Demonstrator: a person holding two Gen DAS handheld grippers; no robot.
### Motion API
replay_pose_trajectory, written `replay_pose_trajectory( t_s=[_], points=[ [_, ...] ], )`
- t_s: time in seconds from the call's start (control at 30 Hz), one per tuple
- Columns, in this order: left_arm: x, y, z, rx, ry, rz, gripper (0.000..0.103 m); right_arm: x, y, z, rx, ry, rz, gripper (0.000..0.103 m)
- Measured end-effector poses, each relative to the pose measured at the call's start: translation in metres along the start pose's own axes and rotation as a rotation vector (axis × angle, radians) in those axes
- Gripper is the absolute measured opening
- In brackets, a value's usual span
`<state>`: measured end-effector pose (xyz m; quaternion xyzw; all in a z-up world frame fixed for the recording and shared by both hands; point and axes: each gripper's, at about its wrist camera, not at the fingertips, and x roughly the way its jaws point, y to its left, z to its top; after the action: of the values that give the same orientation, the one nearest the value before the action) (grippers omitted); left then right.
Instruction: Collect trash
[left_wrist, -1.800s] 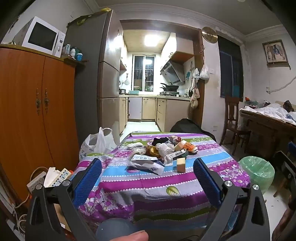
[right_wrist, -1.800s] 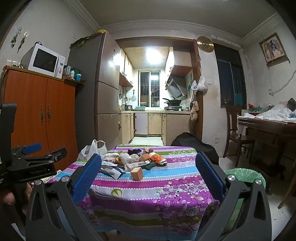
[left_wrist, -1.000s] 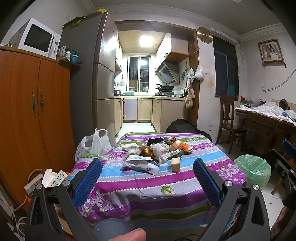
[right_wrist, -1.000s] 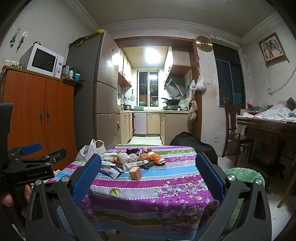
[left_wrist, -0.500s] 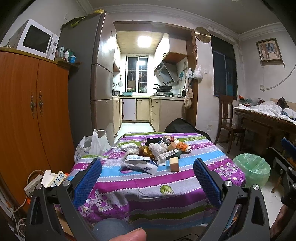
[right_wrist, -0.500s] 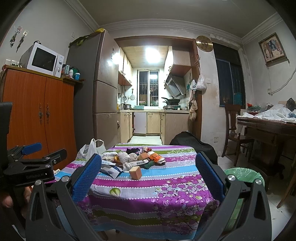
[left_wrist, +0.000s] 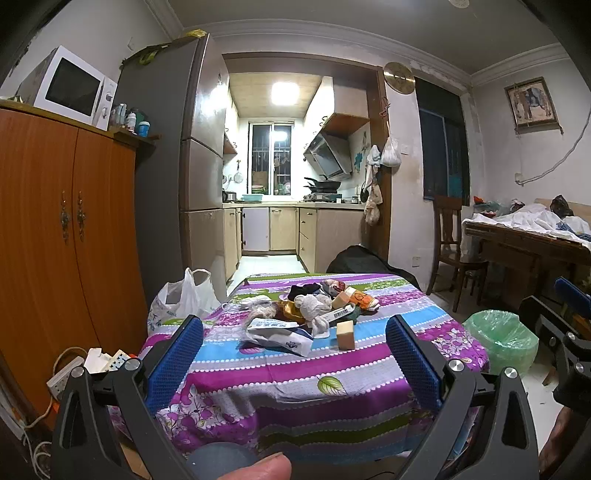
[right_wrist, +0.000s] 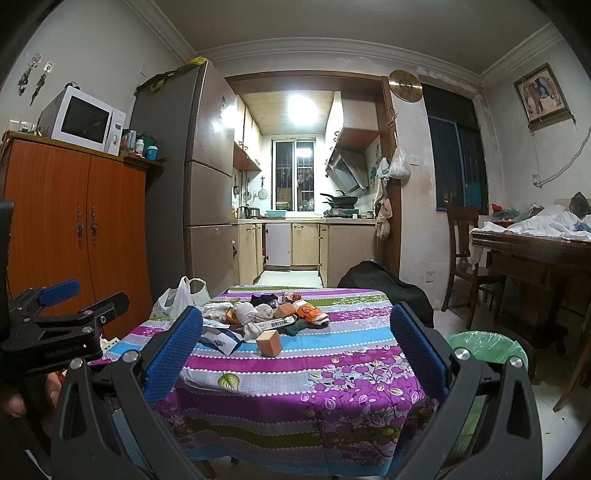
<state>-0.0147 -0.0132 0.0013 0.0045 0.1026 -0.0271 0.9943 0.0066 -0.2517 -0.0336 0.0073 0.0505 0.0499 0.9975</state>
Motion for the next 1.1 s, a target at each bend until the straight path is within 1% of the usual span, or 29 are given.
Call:
replay_pose_trajectory(
  t_s=[0.4, 0.87, 1.1],
  points=[
    [0.001, 0.001, 0.0, 0.0, 0.003, 0.003, 0.098, -0.001, -0.001, -0.002, 0.001, 0.003, 0.002, 0.098],
    [0.005, 0.005, 0.003, 0.003, 0.025, 0.01, 0.098, 0.002, 0.003, -0.001, -0.001, 0.006, 0.002, 0.098],
    [0.009, 0.005, 0.001, 0.002, 0.032, 0.012, 0.098, 0.008, 0.011, -0.003, -0.005, 0.023, 0.023, 0.098]
  ],
)
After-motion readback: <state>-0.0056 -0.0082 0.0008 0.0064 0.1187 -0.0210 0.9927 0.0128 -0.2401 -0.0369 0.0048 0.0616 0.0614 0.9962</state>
